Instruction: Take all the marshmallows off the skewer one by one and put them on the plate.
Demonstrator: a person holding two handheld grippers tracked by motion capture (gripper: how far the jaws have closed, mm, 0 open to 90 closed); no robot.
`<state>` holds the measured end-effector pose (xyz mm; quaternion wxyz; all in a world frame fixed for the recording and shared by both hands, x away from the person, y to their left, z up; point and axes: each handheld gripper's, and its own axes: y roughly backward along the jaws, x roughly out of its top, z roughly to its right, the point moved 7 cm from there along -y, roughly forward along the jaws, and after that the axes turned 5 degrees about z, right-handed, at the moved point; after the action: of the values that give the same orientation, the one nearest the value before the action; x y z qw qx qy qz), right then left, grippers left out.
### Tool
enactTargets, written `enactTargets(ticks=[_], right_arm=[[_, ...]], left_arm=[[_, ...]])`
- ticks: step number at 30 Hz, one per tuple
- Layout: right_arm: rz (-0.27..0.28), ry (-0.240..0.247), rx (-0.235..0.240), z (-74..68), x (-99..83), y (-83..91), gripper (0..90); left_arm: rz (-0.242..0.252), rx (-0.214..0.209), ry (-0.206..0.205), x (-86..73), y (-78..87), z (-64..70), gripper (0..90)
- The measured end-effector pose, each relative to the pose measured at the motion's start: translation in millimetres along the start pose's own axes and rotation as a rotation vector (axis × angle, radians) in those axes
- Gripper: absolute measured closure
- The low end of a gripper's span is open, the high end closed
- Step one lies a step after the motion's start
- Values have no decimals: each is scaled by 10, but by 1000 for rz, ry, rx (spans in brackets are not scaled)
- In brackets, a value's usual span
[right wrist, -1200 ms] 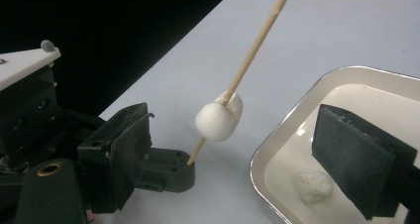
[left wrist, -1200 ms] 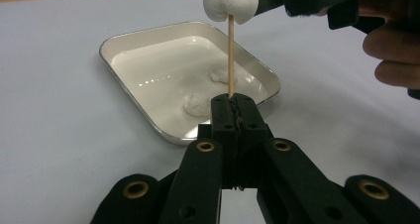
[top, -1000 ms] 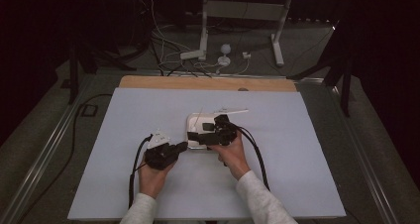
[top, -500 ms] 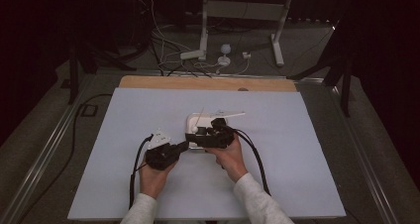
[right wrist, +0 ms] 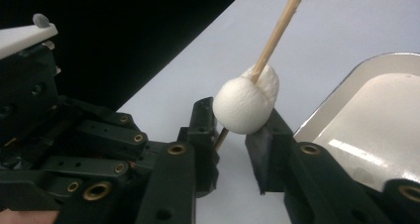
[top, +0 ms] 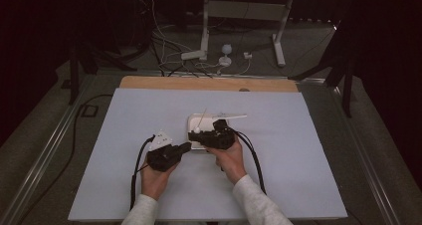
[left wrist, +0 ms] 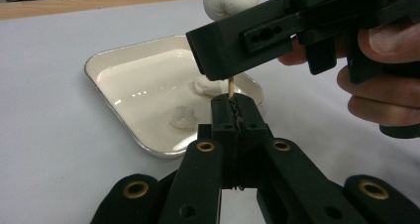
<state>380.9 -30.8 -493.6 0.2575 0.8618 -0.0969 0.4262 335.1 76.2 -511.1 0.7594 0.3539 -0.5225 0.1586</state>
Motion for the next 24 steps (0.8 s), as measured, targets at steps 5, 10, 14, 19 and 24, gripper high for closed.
enactTargets(ticks=[5,10,14,19,24], right_arm=[[8,-3,17,-23,9,11,782],[25,-16,32,-32,30,24,802],[35,-19,34,-35,48,34,810],[40,-20,34,-33,80,52,813],[46,-11,33,-41,123,72,815]], left_arm=[[8,-5,3,7,4,6,900],[19,-10,1,16,13,5,900],[26,-13,-2,18,14,3,900],[35,-17,-7,17,15,2,900],[45,-15,-21,23,25,-1,900]])
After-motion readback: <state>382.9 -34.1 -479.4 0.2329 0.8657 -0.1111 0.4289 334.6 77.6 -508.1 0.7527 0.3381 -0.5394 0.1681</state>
